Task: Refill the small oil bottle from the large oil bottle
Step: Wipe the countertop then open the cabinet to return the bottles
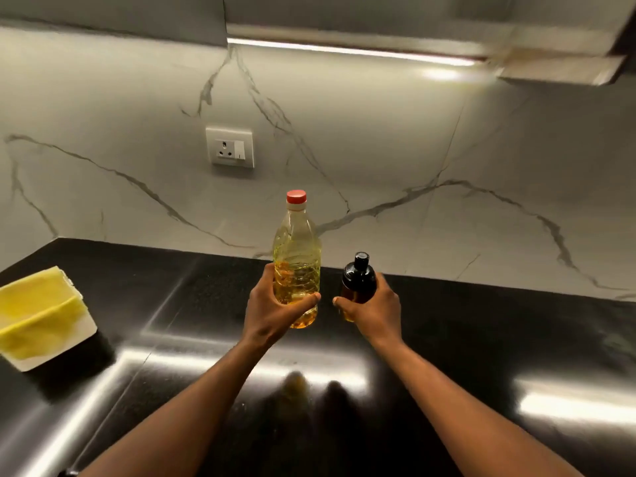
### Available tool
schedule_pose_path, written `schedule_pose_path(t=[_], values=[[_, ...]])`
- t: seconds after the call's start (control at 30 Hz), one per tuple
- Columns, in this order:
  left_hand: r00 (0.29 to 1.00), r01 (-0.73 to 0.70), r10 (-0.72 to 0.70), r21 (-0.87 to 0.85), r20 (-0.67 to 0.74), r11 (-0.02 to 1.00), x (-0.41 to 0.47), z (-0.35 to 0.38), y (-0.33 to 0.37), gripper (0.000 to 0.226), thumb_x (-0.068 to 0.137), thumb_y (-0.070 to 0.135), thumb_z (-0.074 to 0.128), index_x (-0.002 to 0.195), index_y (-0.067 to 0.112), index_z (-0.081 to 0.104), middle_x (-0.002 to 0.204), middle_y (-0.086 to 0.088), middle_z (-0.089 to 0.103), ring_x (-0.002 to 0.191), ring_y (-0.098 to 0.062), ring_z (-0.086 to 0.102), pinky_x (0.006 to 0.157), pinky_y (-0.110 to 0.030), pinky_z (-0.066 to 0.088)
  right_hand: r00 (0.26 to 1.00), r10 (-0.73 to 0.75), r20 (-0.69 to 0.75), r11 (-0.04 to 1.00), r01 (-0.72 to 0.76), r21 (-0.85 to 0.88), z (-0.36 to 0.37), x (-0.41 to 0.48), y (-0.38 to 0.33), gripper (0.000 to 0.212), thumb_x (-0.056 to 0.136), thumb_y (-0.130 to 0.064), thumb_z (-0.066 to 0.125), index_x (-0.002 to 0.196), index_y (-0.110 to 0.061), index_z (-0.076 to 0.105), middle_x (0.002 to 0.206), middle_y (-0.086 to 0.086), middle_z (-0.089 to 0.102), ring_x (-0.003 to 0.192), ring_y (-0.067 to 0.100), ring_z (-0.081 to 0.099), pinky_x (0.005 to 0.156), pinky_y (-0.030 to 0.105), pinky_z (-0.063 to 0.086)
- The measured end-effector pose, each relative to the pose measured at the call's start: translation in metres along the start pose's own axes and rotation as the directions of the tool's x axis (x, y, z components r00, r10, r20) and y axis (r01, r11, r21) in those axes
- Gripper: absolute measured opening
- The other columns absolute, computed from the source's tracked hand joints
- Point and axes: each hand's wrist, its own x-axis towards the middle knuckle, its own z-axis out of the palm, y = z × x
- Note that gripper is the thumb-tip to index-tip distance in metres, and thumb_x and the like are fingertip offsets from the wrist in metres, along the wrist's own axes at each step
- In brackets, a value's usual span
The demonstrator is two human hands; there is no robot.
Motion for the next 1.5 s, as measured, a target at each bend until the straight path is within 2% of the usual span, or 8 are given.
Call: schedule_pose_path(t=[0.3,0.43,0.63,0.77,0.9,1.0,1.17,1.5], values=[[0.976,-0.215,0.214,-0.014,-0.029,0.977,0.026,-0.029,0.153,0.087,0.062,0.075,0.084,0.133,0.034,0.056,0.118,0.015,0.074,0.104,-0.003,0.072,0.091,-0.045,0.062,0.956,-0.261,-0.135,0.964,0.267,0.021,-0.114,0.022,-0.142,0.065,0.071,-0.041,0.098,0.123,-0.015,0.069,0.101,-0.005,0.071,0.091,0.018,0.068,0.071,0.011,0.042],[0.958,-0.284,0.283,-0.033,-0.039,0.958,0.045,-0.042,0.217,0.087,0.061,0.080,0.080,0.134,0.038,0.057,0.120,0.017,0.073,0.107,-0.004,0.071,0.095,-0.045,0.062,0.942,-0.308,-0.135,0.939,0.324,0.118,-0.166,0.029,-0.200,0.064,0.077,-0.039,0.094,0.130,-0.016,0.065,0.112,0.000,0.073,0.101,0.020,0.069,0.094,0.032,0.057],[0.936,-0.340,0.333,-0.044,-0.109,0.940,0.076,-0.059,0.296,0.074,0.058,0.077,0.082,0.119,0.041,0.064,0.107,0.018,0.076,0.098,-0.002,0.073,0.093,-0.045,0.061,0.933,-0.317,-0.173,0.918,0.347,0.193,-0.232,0.051,-0.260,0.059,0.068,-0.035,0.098,0.119,-0.023,0.070,0.112,-0.001,0.077,0.104,0.020,0.073,0.098,0.046,0.061],[0.913,-0.389,0.385,-0.008,-0.135,0.921,0.101,-0.067,0.341,0.086,0.058,0.077,0.083,0.128,0.032,0.064,0.113,0.012,0.076,0.101,-0.010,0.073,0.093,-0.047,0.061,0.928,-0.334,-0.165,0.901,0.366,0.234,-0.264,0.069,-0.293,0.054,0.072,-0.026,0.096,0.116,-0.025,0.065,0.113,-0.001,0.074,0.103,0.017,0.071,0.092,0.039,0.061],[0.892,-0.425,0.420,0.008,-0.168,0.905,0.132,-0.072,0.377,0.084,0.060,0.074,0.085,0.128,0.029,0.063,0.114,0.009,0.075,0.101,-0.014,0.074,0.091,-0.046,0.062,0.933,-0.316,-0.169,0.907,0.350,0.234,-0.285,0.096,-0.314,0.052,0.073,-0.025,0.096,0.115,-0.022,0.064,0.109,-0.002,0.071,0.097,0.014,0.069,0.071,0.026,0.055],[0.893,-0.413,0.405,0.000,-0.193,0.911,0.160,-0.075,0.399,0.082,0.058,0.075,0.087,0.124,0.031,0.065,0.112,0.011,0.075,0.100,-0.013,0.074,0.090,-0.045,0.063,0.942,-0.279,-0.188,0.920,0.318,0.227,-0.293,0.123,-0.323,0.045,0.073,-0.024,0.096,0.103,-0.028,0.062,0.103,-0.004,0.068,0.094,0.014,0.067,0.069,0.027,0.052],[0.927,-0.333,0.328,0.006,-0.183,0.943,0.213,-0.077,0.421,0.095,0.052,0.076,0.088,0.131,0.031,0.063,0.118,0.009,0.072,0.103,-0.015,0.072,0.093,-0.043,0.061,0.950,-0.197,-0.241,0.950,0.246,0.192,-0.294,0.173,-0.325,0.076,0.062,-0.030,0.101,0.125,-0.015,0.062,0.109,0.003,0.070,0.097,0.022,0.071,0.081,0.039,0.061],[0.977,-0.187,0.182,-0.039,-0.109,0.982,0.292,-0.065,0.398,0.097,0.050,0.062,0.096,0.133,0.028,0.060,0.121,0.005,0.069,0.108,-0.020,0.070,0.093,-0.046,0.062,0.976,-0.072,-0.203,0.967,0.118,0.227,-0.278,0.235,-0.314,0.054,0.067,-0.014,0.098,0.099,-0.021,0.055,0.098,0.002,0.064,0.089,0.021,0.066,0.080,0.039,0.058]])
